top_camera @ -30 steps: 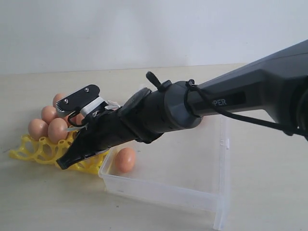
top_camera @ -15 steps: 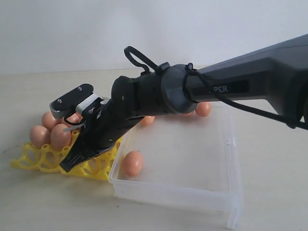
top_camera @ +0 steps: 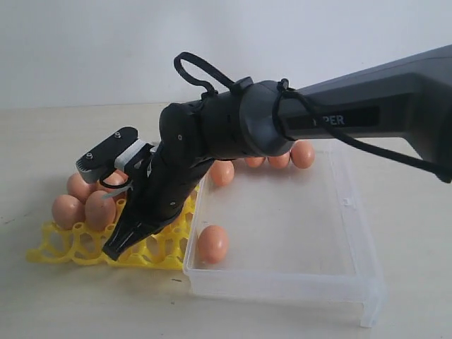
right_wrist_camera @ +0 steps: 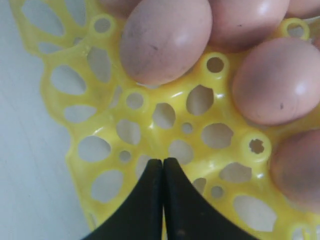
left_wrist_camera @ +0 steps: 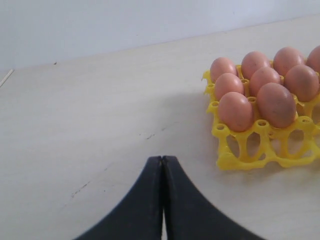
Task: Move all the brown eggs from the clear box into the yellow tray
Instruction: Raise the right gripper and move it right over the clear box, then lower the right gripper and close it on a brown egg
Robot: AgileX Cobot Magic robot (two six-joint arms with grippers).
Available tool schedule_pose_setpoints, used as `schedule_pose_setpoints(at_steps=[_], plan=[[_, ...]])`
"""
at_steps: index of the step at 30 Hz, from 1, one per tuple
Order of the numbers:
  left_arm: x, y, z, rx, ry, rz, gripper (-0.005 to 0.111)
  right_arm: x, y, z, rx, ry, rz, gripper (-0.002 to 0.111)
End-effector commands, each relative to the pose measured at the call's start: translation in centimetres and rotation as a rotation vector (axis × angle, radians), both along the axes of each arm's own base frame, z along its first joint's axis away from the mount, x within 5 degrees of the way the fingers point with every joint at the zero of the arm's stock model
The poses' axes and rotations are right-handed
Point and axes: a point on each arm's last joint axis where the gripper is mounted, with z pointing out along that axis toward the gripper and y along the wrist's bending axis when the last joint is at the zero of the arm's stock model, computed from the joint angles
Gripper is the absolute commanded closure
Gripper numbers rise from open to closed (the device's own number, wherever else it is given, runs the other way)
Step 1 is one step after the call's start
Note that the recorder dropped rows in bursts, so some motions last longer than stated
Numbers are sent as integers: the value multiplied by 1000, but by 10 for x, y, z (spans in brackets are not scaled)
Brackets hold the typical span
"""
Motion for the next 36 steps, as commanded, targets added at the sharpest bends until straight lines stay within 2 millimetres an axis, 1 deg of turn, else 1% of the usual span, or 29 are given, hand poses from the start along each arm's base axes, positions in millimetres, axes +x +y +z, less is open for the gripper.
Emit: schedule_pose_setpoints(at_steps=[1,7,11,13,14,19,22,26,27,30,31,33,36], plan=[[0,0,2,-7,-16,-4,107,-11,-19,-25,-211,121,54,108],[0,0,2,-7,-16,-4,107,-10,-19,6,-150,52,46,108],[0,0,2,-7,-16,-4,107,-11,-20,30,-106,13,38,108],[0,0,2,-7,-16,-4,107,-11,-21,44,-72,-16,28,106],[0,0,2,-7,-16,-4,107,-11,-21,58,-35,-52,24,102],[0,0,2,-7,-16,-4,107,-10,-25,88,44,-116,-5,87],[0,0,2,-7,-16,-4,107,-9,-33,107,75,-134,-39,77],[0,0,2,-7,-16,-4,107,-5,-53,124,70,-114,-109,64],[0,0,2,-7,-16,-4,107,-1,-65,129,59,-87,-162,59],[0,0,2,-7,-16,-4,107,11,-91,132,43,-5,-296,56],[0,0,2,-7,-16,-4,107,18,-101,128,32,41,-336,56],[0,0,2,-7,-16,-4,107,26,-114,115,-8,135,-405,56],[0,0,2,-7,-16,-4,107,30,-119,95,-47,269,-472,56]])
